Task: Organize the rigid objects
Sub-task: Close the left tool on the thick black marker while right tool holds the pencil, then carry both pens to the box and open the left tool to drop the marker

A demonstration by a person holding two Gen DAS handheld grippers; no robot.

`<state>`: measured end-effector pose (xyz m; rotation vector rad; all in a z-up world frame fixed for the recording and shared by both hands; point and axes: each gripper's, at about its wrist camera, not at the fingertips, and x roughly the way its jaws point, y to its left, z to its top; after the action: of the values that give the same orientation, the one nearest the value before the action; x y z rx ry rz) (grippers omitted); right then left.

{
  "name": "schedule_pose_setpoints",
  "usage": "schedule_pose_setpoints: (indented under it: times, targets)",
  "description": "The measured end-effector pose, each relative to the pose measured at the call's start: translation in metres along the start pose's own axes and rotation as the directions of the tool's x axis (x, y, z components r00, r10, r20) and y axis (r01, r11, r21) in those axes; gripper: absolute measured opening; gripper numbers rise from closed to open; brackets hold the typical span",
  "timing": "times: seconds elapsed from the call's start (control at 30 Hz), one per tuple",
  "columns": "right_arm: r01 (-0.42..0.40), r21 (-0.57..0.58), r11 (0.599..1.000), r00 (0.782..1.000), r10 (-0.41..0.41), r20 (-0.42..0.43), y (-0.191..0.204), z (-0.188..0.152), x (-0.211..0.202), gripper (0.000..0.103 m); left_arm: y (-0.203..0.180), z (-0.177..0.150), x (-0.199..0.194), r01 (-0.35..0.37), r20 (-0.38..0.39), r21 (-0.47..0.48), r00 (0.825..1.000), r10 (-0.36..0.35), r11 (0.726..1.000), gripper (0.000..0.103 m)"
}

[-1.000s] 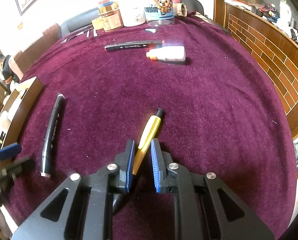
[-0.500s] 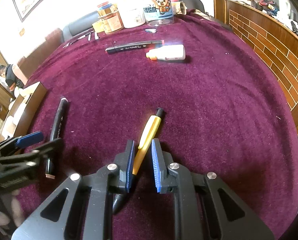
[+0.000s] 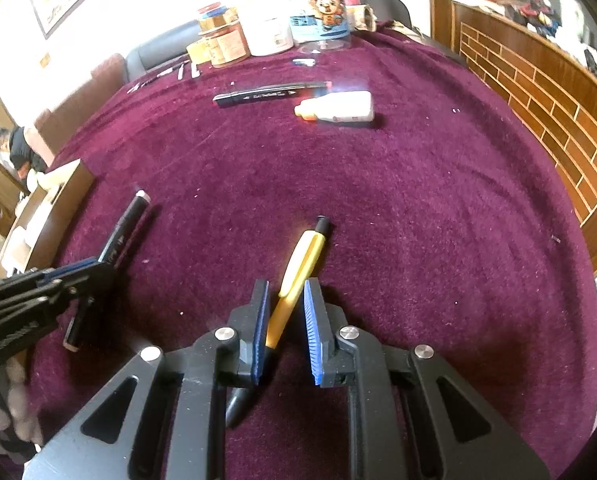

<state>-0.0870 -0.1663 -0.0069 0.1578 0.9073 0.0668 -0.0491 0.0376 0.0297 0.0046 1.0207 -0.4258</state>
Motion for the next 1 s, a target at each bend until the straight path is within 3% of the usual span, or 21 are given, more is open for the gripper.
schedule_pose_setpoints:
  times: [0.13,0.4,0.5,0.63,0.7,0.77,0.8,0.87,1.0]
  targets:
    - [-0.042,0.003,0.999,0.999,0.042,-0.004,0.003,-0.004,-0.004,0.007,0.004,-0.004,-0.021,0.049,0.042,-0.024,0.998,-0.048,0.999,0.011]
    - [-0.116,0.03,0.993,0.993,0.115,0.025,0.013,-0.007,-0.024,0.006,0.031,-0.018,-0.064,0.119,0.114,-0.093,0.988,-0.108,0.989,0.011]
    - [-0.081,0.034,0.996,0.997,0.08,0.018,0.015,-0.006,-0.02,0.008,0.045,-0.025,-0.079,0.144,0.134,-0.128,0.983,-0.126,0.981,0.011]
    - [0.013,0.021,1.0,1.0,-0.013,-0.019,0.015,-0.002,-0.002,0.027,0.053,-0.033,-0.094,0.149,0.165,-0.133,0.978,-0.126,0.98,0.011]
    - [0.053,-0.015,0.998,0.999,-0.053,-0.005,0.02,0.001,0.004,0.03,0.057,-0.036,-0.098,0.159,0.172,-0.139,0.976,-0.134,0.978,0.011]
    - [0.072,-0.045,0.996,0.997,-0.073,-0.016,0.027,0.005,0.008,0.025,0.062,-0.038,-0.099,0.165,0.177,-0.15,0.975,-0.138,0.975,0.011]
    - [0.089,-0.061,0.994,0.996,-0.09,-0.017,0.029,0.006,0.01,0.009,0.064,-0.039,-0.1,0.168,0.179,-0.156,0.974,-0.139,0.973,0.011]
    - [0.081,-0.069,0.994,0.996,-0.083,-0.022,0.031,0.007,0.01,0.009,0.071,-0.042,-0.103,0.177,0.187,-0.171,0.972,-0.145,0.969,0.011]
    - [-0.02,0.003,1.0,1.0,0.02,-0.013,0.025,0.004,0.0,0.009,0.085,-0.05,-0.116,0.185,0.21,-0.192,0.967,-0.144,0.964,0.012]
